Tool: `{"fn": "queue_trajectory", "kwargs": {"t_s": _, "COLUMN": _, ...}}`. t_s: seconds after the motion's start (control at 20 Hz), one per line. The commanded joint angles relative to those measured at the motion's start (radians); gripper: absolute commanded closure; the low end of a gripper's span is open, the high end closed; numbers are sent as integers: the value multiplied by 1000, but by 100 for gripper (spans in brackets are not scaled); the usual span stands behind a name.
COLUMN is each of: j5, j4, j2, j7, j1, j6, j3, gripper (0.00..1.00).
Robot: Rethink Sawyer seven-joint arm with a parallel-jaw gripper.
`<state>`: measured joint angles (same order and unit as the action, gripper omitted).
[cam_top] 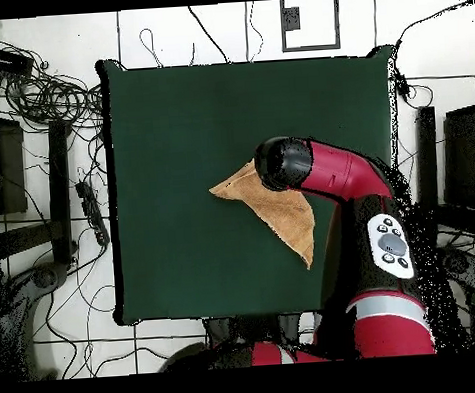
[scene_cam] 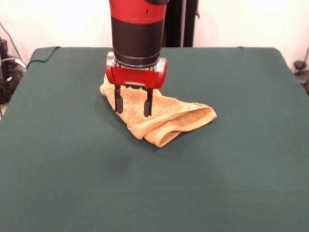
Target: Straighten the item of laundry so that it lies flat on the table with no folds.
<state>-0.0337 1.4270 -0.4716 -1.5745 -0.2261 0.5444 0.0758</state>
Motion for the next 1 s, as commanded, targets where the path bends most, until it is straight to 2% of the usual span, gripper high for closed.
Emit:
{"fn": "queue_trajectory", "kwargs": {"t_s": 0.05, "j5": -61, "j4": 18, "j2": 115, "j7": -294, "j1": 40, "j6": -61, "j3": -19, "gripper": 0}}
{"fn": "queue_trajectory", "kwargs": {"t_s": 0.55, "j5": -100, "j4": -6, "j2": 166, "j7": -296, "j1": 66, "j6": -99, "j3": 5, "gripper": 0}}
{"fn": "queue_trajectory", "kwargs": {"t_s": 1.0, "j5": -166, "j4": 9, "j2": 172, "j7": -320, "j1": 111, "j6": -94, "j3": 27, "gripper": 0}}
